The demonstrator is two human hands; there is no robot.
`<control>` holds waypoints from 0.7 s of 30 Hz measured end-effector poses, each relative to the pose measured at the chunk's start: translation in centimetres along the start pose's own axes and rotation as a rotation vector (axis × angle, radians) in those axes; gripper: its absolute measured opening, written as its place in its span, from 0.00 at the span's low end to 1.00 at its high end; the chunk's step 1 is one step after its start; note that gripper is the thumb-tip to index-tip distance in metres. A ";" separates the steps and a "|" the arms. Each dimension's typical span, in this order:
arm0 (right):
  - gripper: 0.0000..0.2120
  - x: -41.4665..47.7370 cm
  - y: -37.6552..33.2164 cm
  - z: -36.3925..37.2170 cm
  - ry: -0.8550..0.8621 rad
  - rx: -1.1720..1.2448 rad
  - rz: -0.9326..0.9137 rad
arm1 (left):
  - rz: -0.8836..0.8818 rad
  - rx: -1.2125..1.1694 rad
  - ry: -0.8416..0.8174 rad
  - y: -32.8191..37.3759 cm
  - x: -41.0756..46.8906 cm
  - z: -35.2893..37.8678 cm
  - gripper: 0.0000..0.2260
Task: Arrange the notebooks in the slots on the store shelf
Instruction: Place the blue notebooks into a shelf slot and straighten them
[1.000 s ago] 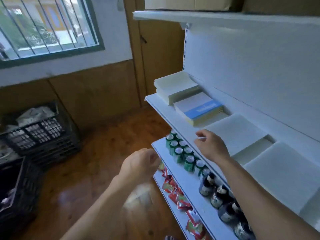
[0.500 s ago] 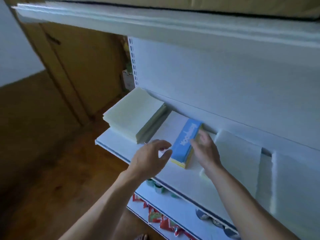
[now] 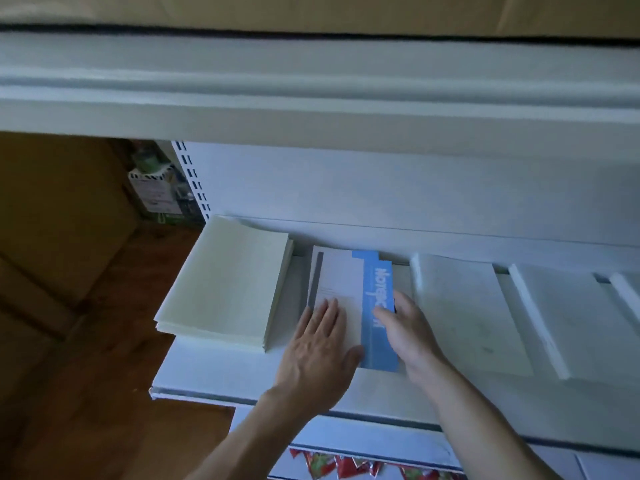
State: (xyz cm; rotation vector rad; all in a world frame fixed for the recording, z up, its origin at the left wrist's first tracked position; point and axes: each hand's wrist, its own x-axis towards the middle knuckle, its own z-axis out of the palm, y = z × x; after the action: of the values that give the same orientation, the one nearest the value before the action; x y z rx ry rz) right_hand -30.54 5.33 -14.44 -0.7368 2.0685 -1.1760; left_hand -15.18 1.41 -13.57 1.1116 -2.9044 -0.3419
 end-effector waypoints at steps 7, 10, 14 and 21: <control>0.11 -0.6 -0.1 -0.3 0.090 0.012 -0.007 | 0.065 -0.179 0.029 -1.3 0.0 -0.7 0.41; 0.10 -0.9 -0.4 -0.3 0.065 0.027 0.020 | -0.088 -0.156 0.020 -1.9 0.4 -1.2 0.33; 0.11 -1.4 -0.5 -0.4 0.064 0.027 0.045 | -0.065 -0.145 -0.044 -2.1 0.5 -0.9 0.33; 0.14 -1.7 -0.1 -0.9 0.055 0.076 0.090 | -0.061 -0.269 0.019 -3.1 0.5 -0.1 0.36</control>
State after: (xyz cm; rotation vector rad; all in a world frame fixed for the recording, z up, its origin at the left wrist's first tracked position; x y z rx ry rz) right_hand -30.12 6.94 -13.53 -0.5752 2.0671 -1.2292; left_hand -13.57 -1.17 -14.18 1.1519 -2.7067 -0.6949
